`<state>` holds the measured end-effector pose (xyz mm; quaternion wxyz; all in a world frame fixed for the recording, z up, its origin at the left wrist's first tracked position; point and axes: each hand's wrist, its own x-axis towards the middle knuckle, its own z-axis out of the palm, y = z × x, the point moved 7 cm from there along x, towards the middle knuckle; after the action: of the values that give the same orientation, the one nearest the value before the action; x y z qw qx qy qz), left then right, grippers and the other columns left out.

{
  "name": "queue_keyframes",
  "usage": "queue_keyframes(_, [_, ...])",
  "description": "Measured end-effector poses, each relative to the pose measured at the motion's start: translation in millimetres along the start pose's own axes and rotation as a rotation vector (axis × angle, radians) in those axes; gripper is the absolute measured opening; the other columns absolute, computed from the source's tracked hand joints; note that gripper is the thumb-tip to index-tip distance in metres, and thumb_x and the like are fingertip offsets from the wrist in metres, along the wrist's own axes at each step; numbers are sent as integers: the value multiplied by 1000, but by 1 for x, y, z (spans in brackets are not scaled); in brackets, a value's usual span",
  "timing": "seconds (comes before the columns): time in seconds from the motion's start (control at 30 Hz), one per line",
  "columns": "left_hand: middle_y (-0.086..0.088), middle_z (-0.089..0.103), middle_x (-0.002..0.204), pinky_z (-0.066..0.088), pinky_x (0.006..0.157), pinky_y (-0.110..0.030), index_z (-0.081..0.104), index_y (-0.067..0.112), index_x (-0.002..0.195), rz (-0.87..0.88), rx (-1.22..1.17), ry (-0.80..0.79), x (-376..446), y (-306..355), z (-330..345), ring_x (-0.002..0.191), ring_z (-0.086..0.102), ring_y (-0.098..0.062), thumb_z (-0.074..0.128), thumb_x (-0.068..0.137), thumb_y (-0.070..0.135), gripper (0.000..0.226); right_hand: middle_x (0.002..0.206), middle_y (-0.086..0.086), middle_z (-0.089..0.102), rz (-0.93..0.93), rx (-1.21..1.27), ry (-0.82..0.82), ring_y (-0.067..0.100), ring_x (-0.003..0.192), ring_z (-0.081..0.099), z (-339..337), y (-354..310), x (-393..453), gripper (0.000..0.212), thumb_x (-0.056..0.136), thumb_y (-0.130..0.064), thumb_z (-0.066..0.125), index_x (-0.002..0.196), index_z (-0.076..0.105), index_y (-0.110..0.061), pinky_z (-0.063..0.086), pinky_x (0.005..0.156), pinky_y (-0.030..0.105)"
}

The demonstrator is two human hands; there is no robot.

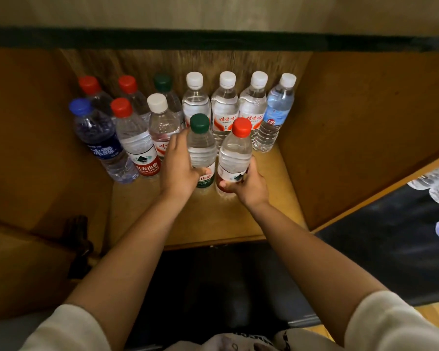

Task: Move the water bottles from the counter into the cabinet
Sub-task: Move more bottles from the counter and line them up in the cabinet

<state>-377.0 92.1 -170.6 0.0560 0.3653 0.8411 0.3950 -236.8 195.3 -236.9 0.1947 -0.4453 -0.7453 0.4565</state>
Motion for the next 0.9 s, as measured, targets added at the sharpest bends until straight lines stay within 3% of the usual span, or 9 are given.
queue_keyframes(0.2, [-5,42,143,35,98,-32,23,22,144,141,33,57,6,38,-33,131,41,-25,81,65,22,98,126,2,60,-8,-19,-66,27,116,55,-3,-7,16,79,63,-30,83,127,37,-24,46,95,44])
queue_keyframes(0.3, [-12,58,126,46,93,-44,43,20,135,237,246,-43,27,62,-46,116,54,-33,77,71,15,73,131,3,56,-20,58,-156,26,121,51,-4,-16,19,90,58,-20,87,131,35,-19,41,102,48])
queue_keyframes(0.37, [-12,64,116,48,88,-44,57,19,121,223,352,-168,39,67,-45,108,57,-35,78,71,18,54,132,4,53,-78,157,-195,24,124,49,-9,-33,19,101,56,-9,87,137,29,-17,39,105,46])
queue_keyframes(0.5, [-9,66,107,45,76,-36,61,18,105,230,402,-207,48,71,-43,100,59,-33,78,72,23,38,120,-20,47,-325,170,-185,-10,114,48,-42,-88,18,93,61,-10,84,133,29,-29,43,94,12])
queue_keyframes(0.53, [-10,66,107,45,76,-36,60,18,104,246,410,-201,49,72,-42,99,59,-33,78,72,23,37,117,-20,48,-367,83,-186,-10,110,50,-49,-102,19,83,63,-12,83,129,35,-29,44,93,12])
queue_keyframes(0.63, [-13,64,109,47,78,-39,58,14,104,279,459,-170,58,74,-40,100,59,-35,76,74,25,37,119,0,58,-430,-317,-260,20,114,54,-54,-127,27,58,70,-16,79,121,51,-17,45,97,37])
queue_keyframes(0.73, [-16,63,111,47,81,-42,58,11,111,289,537,-164,69,77,-36,104,58,-37,74,76,26,42,117,12,60,-451,-514,-246,28,109,54,-51,-135,37,52,71,-22,79,115,53,-12,42,88,33])
queue_keyframes(0.9, [-15,64,104,41,70,-36,60,11,106,328,641,-183,81,83,-32,99,60,-35,73,76,33,39,114,13,60,-453,-474,-162,27,106,54,-48,-141,55,51,72,-23,78,113,52,-9,36,82,26])
